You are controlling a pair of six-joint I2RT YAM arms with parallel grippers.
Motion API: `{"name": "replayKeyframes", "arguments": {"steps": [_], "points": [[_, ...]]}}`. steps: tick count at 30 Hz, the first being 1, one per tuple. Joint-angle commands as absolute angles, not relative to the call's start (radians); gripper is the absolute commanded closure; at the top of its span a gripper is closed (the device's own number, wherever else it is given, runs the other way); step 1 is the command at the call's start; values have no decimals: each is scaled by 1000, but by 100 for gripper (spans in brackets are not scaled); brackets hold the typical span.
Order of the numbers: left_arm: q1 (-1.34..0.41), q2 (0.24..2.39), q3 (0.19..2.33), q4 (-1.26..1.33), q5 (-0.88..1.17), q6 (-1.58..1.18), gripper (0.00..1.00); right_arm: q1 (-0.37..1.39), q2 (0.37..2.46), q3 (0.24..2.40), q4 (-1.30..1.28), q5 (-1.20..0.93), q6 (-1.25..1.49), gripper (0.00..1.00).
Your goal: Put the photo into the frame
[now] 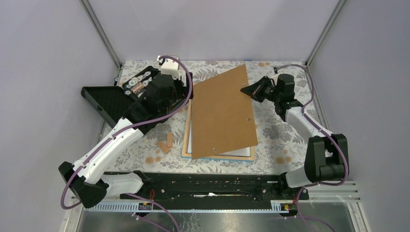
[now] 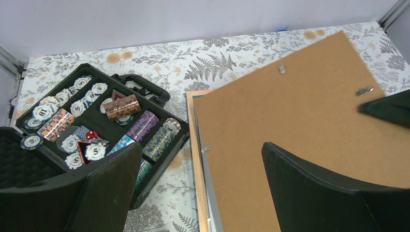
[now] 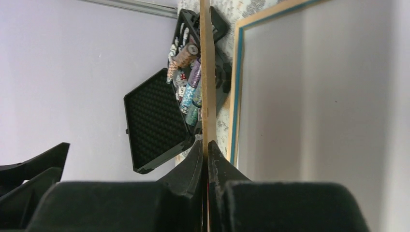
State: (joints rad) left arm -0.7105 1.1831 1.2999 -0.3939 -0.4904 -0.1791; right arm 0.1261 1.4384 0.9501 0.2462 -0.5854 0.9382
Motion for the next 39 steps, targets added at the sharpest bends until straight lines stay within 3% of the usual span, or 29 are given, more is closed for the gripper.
{"name": "replayKeyframes", "arguments": {"steps": [1,39], "points": [[-680,1180,1319,-350,-423,-219,1,142,1461,914,441,-578,1019,100],[-654,1279,1327,-368,-339,-245,1,145,1720,782,789,-538,1007,100]]}}
